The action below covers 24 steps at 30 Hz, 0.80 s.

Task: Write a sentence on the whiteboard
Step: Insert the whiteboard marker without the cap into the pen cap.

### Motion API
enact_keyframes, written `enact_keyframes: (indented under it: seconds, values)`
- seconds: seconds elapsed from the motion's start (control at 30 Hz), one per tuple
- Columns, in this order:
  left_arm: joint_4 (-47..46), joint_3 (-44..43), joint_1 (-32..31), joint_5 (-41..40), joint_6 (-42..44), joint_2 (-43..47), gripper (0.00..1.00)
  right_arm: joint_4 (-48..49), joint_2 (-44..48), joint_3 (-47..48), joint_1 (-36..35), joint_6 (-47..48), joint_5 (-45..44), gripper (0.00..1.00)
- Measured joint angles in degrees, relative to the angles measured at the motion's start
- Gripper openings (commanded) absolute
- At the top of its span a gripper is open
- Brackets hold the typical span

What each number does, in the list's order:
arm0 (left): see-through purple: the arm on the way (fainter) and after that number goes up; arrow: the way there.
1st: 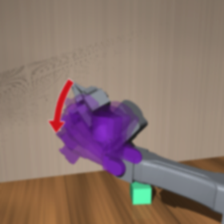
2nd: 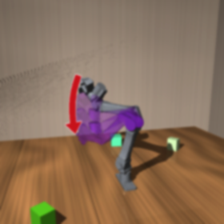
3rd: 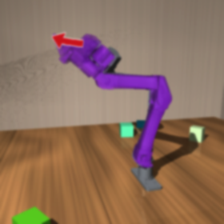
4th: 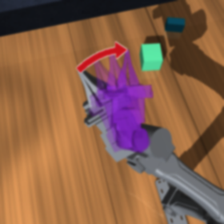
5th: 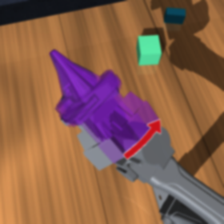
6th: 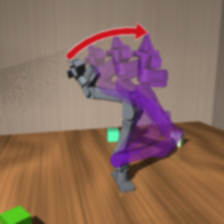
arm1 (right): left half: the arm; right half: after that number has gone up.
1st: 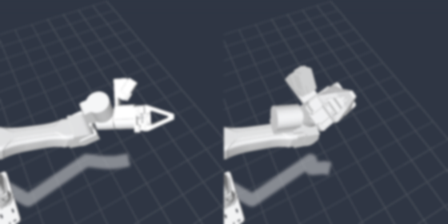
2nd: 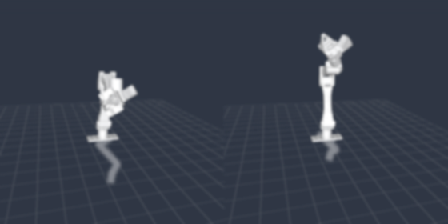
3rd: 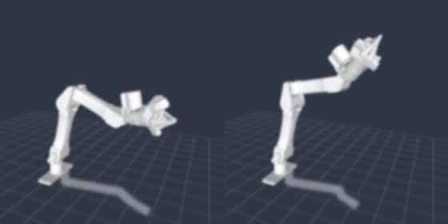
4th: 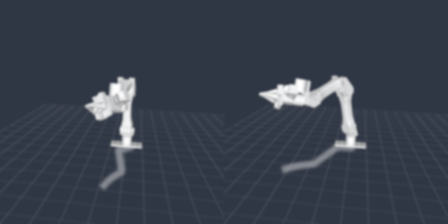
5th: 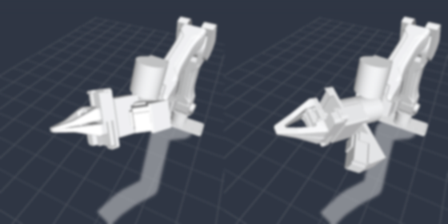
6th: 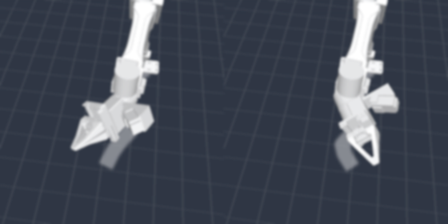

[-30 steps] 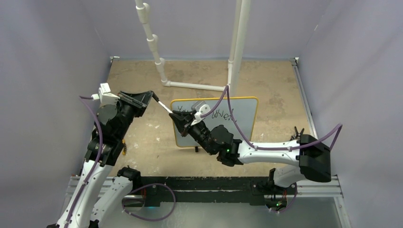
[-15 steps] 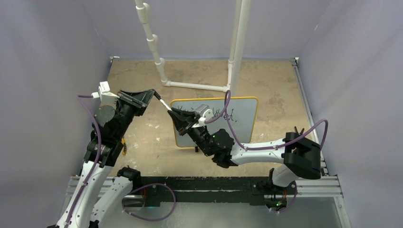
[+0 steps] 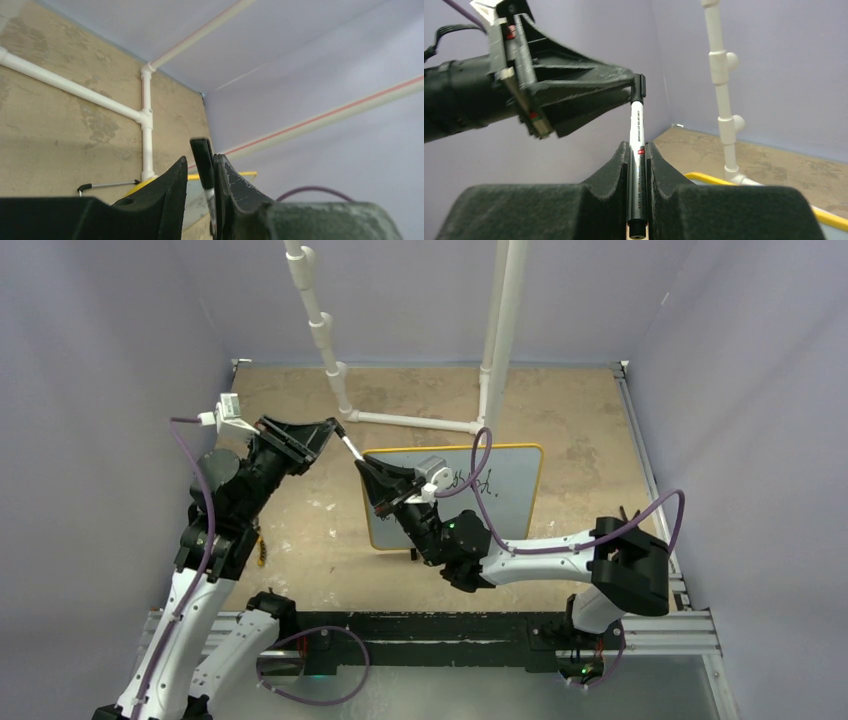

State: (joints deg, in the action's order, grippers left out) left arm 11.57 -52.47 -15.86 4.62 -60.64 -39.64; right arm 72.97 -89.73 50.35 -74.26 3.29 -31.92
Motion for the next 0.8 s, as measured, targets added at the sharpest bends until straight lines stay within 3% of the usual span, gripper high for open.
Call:
enact_keyframes:
  seconds: [0.13, 0.27, 0.47, 0.63, 0.8]
  values:
    - [1.6, -2.3, -0.4, 4.4, 4.1, -0.1, 0.51, 1.1, 0.5, 0.7, 0.4, 0.7, -1.8, 0.00]
    - [2.8, -5.0, -0.4, 6.6, 8.1, -0.1, 0.64, 1.2, 2.2, 0.7, 0.6, 0.9, -2.5, 0.00]
    - [4.0, -9.4, -0.4, 10.0, 13.9, -0.3, 0.75, 0.3, 8.7, -1.2, 1.0, 0.1, 0.7, 0.00]
    - [2.9, -14.4, -0.4, 16.0, 17.1, -2.4, 0.86, -2.3, 16.7, -6.2, 3.7, -4.7, 9.1, 0.00]
    - [0.6, -15.5, -0.4, 23.1, 17.7, -5.3, 0.91, -5.7, 22.4, -8.9, 5.6, -8.5, 17.0, 0.00]
